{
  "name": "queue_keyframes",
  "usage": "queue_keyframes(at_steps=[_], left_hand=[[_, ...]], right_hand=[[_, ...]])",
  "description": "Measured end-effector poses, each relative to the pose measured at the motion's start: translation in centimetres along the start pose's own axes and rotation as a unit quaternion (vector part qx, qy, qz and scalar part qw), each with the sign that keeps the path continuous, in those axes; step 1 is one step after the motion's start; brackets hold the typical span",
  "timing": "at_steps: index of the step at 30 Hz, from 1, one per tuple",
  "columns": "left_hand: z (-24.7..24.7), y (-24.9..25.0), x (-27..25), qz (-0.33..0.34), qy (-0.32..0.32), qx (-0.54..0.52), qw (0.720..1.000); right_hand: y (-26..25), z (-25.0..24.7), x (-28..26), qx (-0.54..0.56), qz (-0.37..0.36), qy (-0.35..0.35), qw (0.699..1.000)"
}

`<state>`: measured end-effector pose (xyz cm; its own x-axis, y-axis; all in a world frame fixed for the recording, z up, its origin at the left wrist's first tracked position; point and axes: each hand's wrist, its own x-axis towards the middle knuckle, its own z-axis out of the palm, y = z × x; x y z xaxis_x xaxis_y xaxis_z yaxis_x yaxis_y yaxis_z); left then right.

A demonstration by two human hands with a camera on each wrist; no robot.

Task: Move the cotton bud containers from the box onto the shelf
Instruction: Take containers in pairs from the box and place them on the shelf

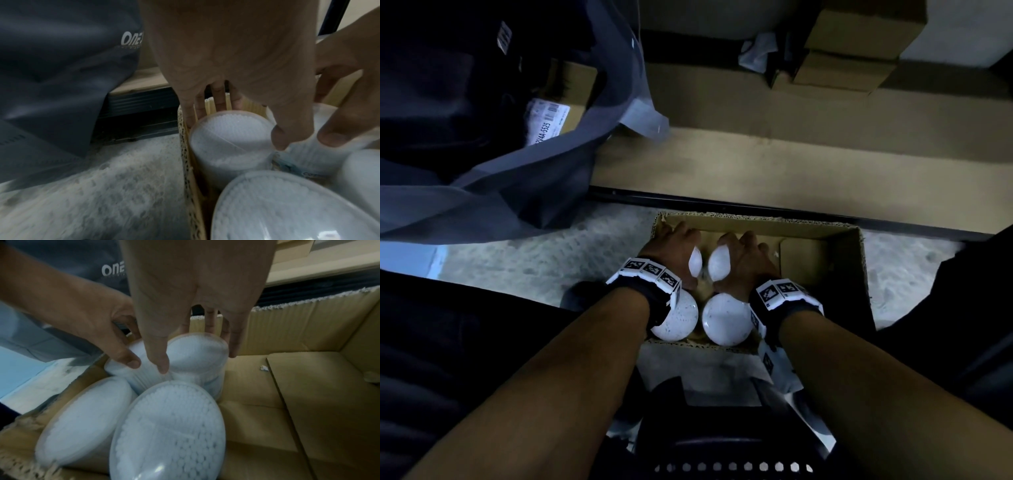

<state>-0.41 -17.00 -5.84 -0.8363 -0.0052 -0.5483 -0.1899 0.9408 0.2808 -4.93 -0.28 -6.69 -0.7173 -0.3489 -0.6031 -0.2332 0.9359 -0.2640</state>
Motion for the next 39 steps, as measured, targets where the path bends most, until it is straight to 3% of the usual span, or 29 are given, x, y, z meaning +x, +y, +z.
queue_keyframes(at_steps=[7, 11, 19, 23, 31, 39], left_hand=[[-1.7, 0.9, -1.1, 0.019, 0.011, 0.010, 1.000], [-3.4, 1.8, -1.8, 0.025, 0.032, 0.063, 0.997], [-8.6, 3.7, -4.4, 0.025, 0.097, 0.114, 0.988], [-12.1, 5.0, -6.6, 0.057, 0.128, 0.138, 0.980], [-19.3, 7.9, -11.2, 0.107, 0.165, 0.150, 0.969], [-26.7, 11.6, -17.9, 0.158, 0.250, 0.151, 0.943]], right_hand=[[-0.5, -0.7, -0.5, -0.016, 0.026, 0.046, 0.998], [-0.8, -2.0, -0.8, -0.030, -0.025, 0.020, 0.999], [-2.4, -8.9, -6.3, -0.050, -0.056, 0.101, 0.992], [-2.7, -11.8, -8.3, -0.039, -0.076, 0.103, 0.991], [-3.6, -18.8, -15.0, -0.059, -0.131, 0.197, 0.970], [-4.4, -26.1, -22.9, -0.084, -0.156, 0.284, 0.942]])
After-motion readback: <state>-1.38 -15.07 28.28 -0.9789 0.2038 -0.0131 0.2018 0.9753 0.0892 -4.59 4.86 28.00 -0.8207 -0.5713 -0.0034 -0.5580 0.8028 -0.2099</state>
